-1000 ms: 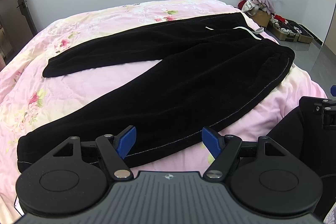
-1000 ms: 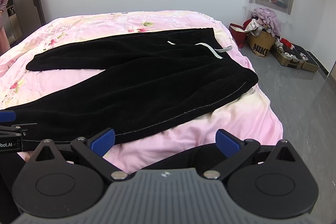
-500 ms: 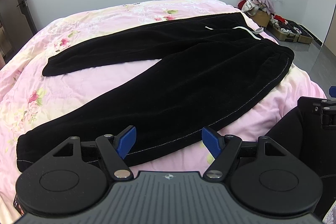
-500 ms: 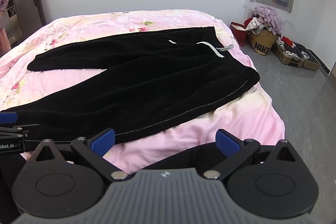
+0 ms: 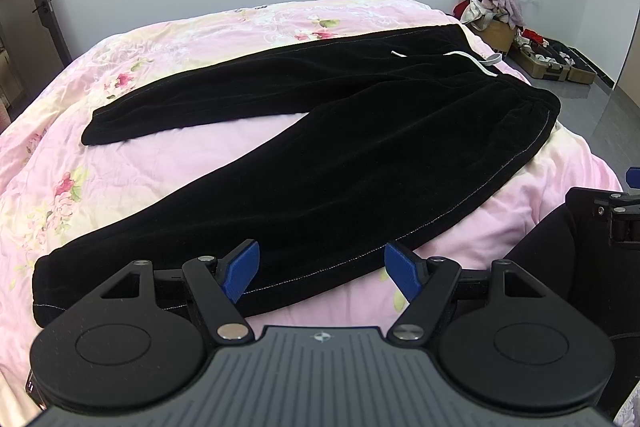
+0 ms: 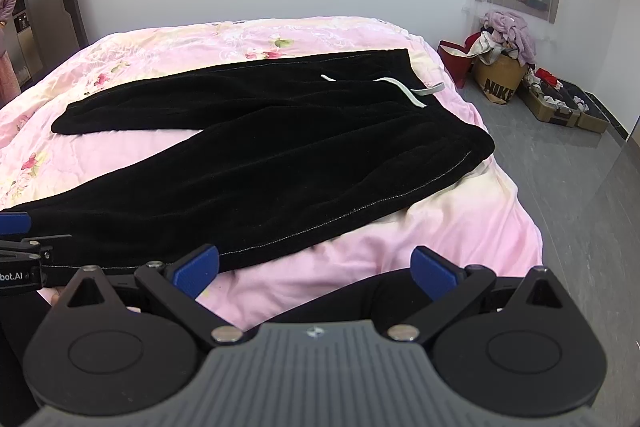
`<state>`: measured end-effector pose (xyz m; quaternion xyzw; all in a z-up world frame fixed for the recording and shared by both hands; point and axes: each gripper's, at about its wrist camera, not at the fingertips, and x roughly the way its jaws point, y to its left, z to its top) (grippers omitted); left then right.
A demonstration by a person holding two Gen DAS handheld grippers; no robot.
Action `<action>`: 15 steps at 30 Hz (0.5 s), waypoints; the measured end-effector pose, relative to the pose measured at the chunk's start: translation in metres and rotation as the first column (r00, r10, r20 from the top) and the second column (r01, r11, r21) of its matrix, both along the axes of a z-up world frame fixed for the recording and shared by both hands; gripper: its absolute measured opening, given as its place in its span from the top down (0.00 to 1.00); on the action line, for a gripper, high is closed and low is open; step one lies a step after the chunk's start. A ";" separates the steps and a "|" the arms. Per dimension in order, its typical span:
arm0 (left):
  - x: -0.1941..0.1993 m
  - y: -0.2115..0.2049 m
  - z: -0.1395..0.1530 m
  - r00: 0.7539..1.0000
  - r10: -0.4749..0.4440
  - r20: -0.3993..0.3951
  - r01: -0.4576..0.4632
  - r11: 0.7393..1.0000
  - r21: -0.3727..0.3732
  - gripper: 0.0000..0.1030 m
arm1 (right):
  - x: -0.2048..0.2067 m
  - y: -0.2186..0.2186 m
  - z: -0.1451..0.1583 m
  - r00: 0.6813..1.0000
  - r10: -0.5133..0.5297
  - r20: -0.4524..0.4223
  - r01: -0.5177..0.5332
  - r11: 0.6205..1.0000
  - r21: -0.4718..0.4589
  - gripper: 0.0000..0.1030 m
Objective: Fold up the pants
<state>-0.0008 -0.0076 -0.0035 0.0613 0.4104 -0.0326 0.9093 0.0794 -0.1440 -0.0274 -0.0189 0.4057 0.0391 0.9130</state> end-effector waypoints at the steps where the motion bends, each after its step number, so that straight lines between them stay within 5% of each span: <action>1: 0.000 0.000 0.000 1.000 0.000 -0.001 0.000 1.000 -0.001 0.18 | 0.000 0.000 0.000 1.000 0.000 0.000 0.000 1.000 0.002 0.05; 15: 0.000 0.001 0.001 1.000 0.002 -0.006 -0.002 1.000 0.000 0.18 | 0.000 0.001 -0.003 1.000 0.001 -0.010 -0.001 1.000 0.000 0.05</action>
